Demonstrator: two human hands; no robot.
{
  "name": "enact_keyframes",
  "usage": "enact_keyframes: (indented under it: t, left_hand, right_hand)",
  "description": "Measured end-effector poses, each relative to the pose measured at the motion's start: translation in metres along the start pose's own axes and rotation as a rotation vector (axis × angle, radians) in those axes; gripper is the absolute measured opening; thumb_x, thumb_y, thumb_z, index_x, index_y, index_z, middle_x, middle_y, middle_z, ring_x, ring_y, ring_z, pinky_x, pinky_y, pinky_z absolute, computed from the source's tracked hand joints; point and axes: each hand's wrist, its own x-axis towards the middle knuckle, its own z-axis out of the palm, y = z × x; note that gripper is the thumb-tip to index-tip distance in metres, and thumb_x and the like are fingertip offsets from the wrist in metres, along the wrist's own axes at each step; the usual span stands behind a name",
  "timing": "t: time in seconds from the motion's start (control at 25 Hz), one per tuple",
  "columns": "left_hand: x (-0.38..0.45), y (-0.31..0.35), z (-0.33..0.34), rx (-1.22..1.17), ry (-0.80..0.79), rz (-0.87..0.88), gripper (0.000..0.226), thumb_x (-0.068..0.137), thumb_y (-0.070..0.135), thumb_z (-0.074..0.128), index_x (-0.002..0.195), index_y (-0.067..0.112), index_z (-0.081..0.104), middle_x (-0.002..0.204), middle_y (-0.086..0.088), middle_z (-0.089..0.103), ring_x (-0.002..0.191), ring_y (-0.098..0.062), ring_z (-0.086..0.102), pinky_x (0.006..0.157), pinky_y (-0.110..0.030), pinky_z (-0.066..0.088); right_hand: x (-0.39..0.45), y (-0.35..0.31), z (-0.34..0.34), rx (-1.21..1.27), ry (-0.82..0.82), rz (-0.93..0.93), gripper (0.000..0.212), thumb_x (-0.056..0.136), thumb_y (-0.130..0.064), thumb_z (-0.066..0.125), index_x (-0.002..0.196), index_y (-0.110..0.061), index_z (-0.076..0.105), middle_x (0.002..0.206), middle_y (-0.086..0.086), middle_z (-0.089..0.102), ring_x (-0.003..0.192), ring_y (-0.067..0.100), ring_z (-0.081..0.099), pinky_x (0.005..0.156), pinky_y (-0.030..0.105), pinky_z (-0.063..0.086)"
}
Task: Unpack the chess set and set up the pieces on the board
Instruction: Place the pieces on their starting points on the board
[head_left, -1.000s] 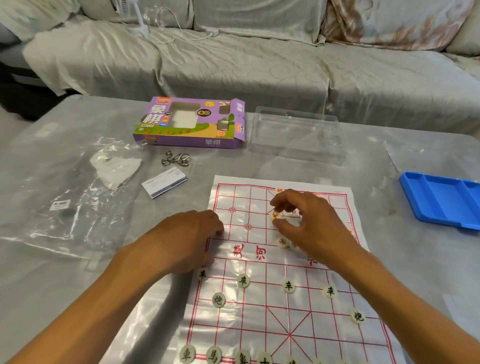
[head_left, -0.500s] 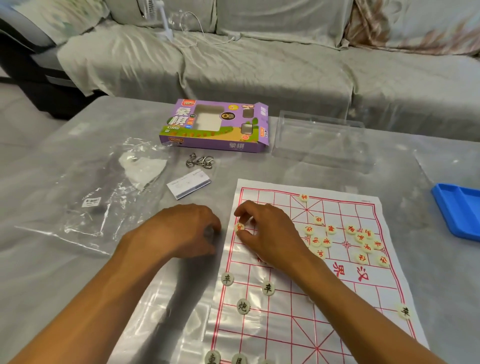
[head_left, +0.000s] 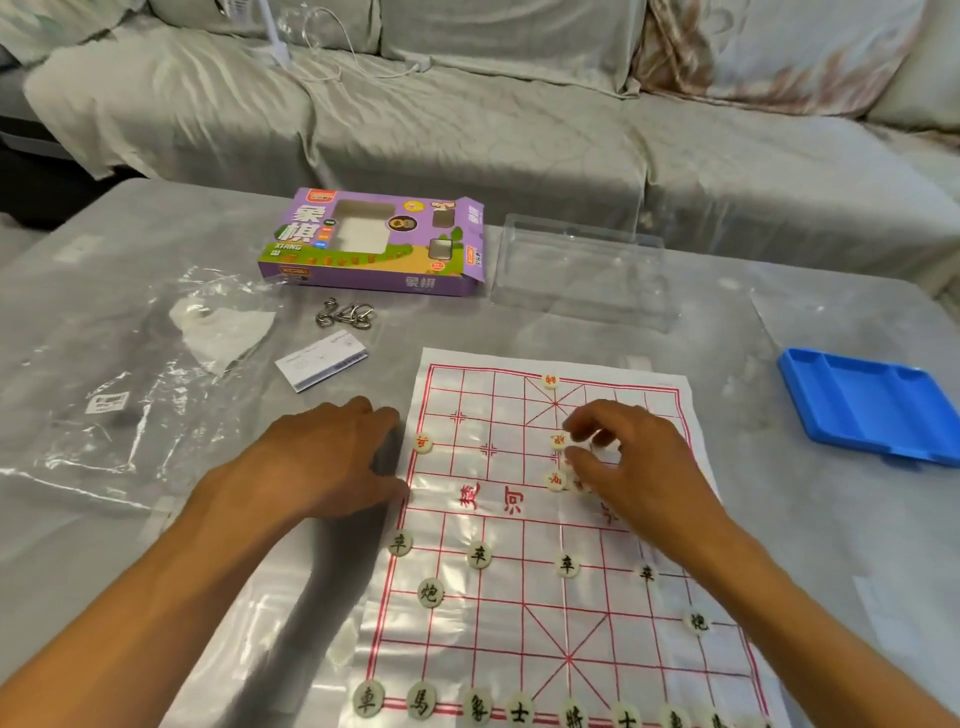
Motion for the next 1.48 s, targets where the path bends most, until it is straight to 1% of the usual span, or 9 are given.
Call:
enact_keyframes:
  t: [0.12, 0.28, 0.48, 0.64, 0.88, 1.04, 1.2, 1.36, 1.48]
  left_hand:
    - [0.002, 0.009, 0.006, 0.083, 0.013, -0.025, 0.075, 0.077, 0.071, 0.056, 0.138, 0.037, 0.03, 0.132, 0.009, 0.04, 0.114, -0.014, 0.046, 0.078, -0.027, 0.045]
    - [0.003, 0.008, 0.008, 0.079, 0.039, -0.035, 0.075, 0.076, 0.071, 0.056, 0.138, 0.039, 0.029, 0.13, 0.011, 0.039, 0.114, -0.013, 0.045, 0.075, -0.026, 0.044]
    - [0.005, 0.008, 0.009, 0.091, 0.059, -0.03, 0.077, 0.076, 0.072, 0.056, 0.139, 0.039, 0.027, 0.132, 0.012, 0.038, 0.115, -0.013, 0.044, 0.078, -0.028, 0.046]
    - [0.006, 0.007, 0.011, 0.092, 0.067, -0.031, 0.077, 0.076, 0.071, 0.056, 0.139, 0.039, 0.027, 0.133, 0.012, 0.037, 0.117, -0.013, 0.043, 0.08, -0.029, 0.047]
    - [0.005, 0.008, 0.009, 0.094, 0.071, -0.034, 0.076, 0.076, 0.071, 0.055, 0.139, 0.038, 0.028, 0.131, 0.011, 0.038, 0.115, -0.014, 0.043, 0.079, -0.029, 0.047]
    - [0.004, 0.011, 0.007, 0.116, 0.062, -0.039, 0.075, 0.079, 0.068, 0.055, 0.141, 0.036, 0.027, 0.131, 0.009, 0.037, 0.114, -0.014, 0.044, 0.075, -0.025, 0.043]
    - [0.006, 0.013, 0.008, 0.105, 0.058, -0.045, 0.077, 0.08, 0.067, 0.057, 0.143, 0.035, 0.026, 0.137, 0.007, 0.036, 0.118, -0.015, 0.045, 0.08, -0.026, 0.047]
    - [0.007, 0.015, 0.008, 0.115, 0.072, -0.034, 0.075, 0.082, 0.062, 0.058, 0.143, 0.032, 0.027, 0.138, 0.003, 0.036, 0.118, -0.017, 0.045, 0.082, -0.027, 0.045]
    - [0.008, 0.015, 0.01, 0.137, 0.084, -0.041, 0.072, 0.084, 0.058, 0.059, 0.142, 0.029, 0.028, 0.136, 0.0, 0.037, 0.117, -0.02, 0.045, 0.081, -0.029, 0.044]
  right_hand:
    - [-0.012, 0.028, -0.01, -0.096, 0.0, 0.062, 0.022, 0.09, -0.032, 0.063, 0.111, -0.035, 0.06, 0.108, -0.016, 0.059, 0.095, 0.004, 0.052, 0.091, 0.02, 0.045]
    - [-0.014, 0.035, -0.002, -0.191, -0.08, 0.005, 0.029, 0.093, -0.036, 0.057, 0.122, -0.037, 0.057, 0.123, -0.015, 0.056, 0.104, 0.006, 0.049, 0.089, 0.017, 0.038]
    - [-0.008, 0.035, -0.002, -0.234, -0.071, -0.024, 0.024, 0.091, -0.041, 0.057, 0.114, -0.032, 0.06, 0.115, -0.012, 0.06, 0.098, 0.008, 0.05, 0.087, 0.021, 0.043]
    - [-0.006, 0.036, -0.002, -0.206, -0.08, -0.022, 0.022, 0.093, -0.035, 0.057, 0.114, -0.03, 0.06, 0.117, -0.011, 0.059, 0.1, 0.008, 0.05, 0.089, 0.02, 0.043]
    - [-0.008, 0.038, 0.0, -0.162, -0.042, 0.009, 0.022, 0.091, -0.035, 0.06, 0.113, -0.032, 0.058, 0.116, -0.014, 0.059, 0.098, 0.004, 0.046, 0.087, 0.017, 0.038]
    - [0.007, 0.004, -0.006, -0.023, 0.035, -0.057, 0.028, 0.087, -0.034, 0.066, 0.114, -0.031, 0.057, 0.103, -0.019, 0.055, 0.093, 0.005, 0.052, 0.088, 0.019, 0.046]
    - [0.067, -0.056, 0.023, 0.035, 0.015, -0.196, 0.033, 0.088, -0.029, 0.066, 0.119, -0.027, 0.056, 0.112, -0.009, 0.064, 0.096, 0.01, 0.059, 0.089, 0.025, 0.05]
    - [0.11, -0.078, 0.063, 0.041, -0.003, -0.139, 0.036, 0.089, -0.025, 0.066, 0.122, -0.025, 0.054, 0.118, -0.003, 0.064, 0.098, 0.016, 0.061, 0.092, 0.028, 0.05]
    - [0.123, -0.08, 0.077, 0.011, 0.011, -0.095, 0.037, 0.088, -0.025, 0.067, 0.122, -0.025, 0.052, 0.116, -0.002, 0.065, 0.095, 0.017, 0.062, 0.085, 0.024, 0.047]
